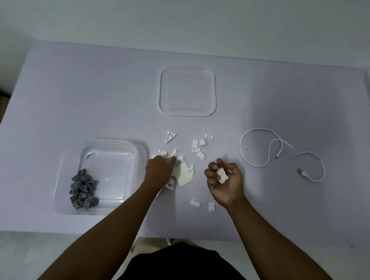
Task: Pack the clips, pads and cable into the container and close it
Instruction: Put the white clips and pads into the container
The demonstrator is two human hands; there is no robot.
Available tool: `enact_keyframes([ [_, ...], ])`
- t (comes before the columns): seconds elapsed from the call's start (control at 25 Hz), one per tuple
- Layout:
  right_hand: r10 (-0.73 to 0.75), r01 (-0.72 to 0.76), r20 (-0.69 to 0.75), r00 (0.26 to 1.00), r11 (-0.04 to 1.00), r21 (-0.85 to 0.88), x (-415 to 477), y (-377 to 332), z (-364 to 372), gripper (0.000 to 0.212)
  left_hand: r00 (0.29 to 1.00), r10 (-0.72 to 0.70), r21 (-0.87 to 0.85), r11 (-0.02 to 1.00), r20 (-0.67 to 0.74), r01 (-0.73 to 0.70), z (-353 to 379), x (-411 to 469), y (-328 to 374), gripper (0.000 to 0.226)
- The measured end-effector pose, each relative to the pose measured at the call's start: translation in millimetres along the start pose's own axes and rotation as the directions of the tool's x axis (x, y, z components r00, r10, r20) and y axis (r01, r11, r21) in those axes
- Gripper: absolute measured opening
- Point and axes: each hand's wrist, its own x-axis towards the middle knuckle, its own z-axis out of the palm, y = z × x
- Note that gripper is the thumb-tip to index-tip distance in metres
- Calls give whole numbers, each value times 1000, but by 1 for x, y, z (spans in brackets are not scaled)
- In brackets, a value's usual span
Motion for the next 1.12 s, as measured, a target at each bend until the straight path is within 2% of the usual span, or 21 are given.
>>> enact_keyframes([
  [0.12,36,-37,-28,999,997,-69,5,-6,-5,28,997,49,105,994,-55,-43,6,12,10,56],
  [0.2,17,-46,-125,992,970,-237,8,-9,-6,30,999,45,125,991,-28,-41,9,19,14,53],
  [0.32,-174,-20,-319,931,853,-521,13,-11,-4,25,1000,-7,52,999,30,6,10,24,14,43],
  [0.4,-328,-8,-357,875,727,-686,18,-12,-5,25,998,19,31,999,53,-21,8,25,10,36],
  [0.48,-445,-10,-311,840,560,-829,26,-11,-5,19,997,68,53,996,47,-70,6,21,7,34],
  [0.56,-541,15,-175,823,328,-945,35,-9,-1,13,995,94,74,993,20,-95,3,18,3,34],
  [0.64,-576,15,-50,816,107,-994,42,-5,4,19,991,124,25,992,40,-125,1,13,0,33],
  [0.72,-569,-2,6,822,-12,-1000,49,-3,7,28,977,182,-30,983,107,-180,0,10,0,45],
  [0.8,-559,-21,39,828,-100,-995,55,-1,8,32,964,219,-23,976,151,-218,1,10,1,51],
  [0.92,-552,-28,86,830,-195,-980,65,-1,6,29,966,220,-9,975,134,-220,3,13,3,39],
  [1.04,-557,-27,99,825,-214,-977,68,-1,2,20,978,167,-59,985,121,-161,4,15,8,32],
  [1.12,-559,-9,98,824,-185,-983,68,-1,0,17,985,65,-210,977,158,-30,1,15,13,30],
])
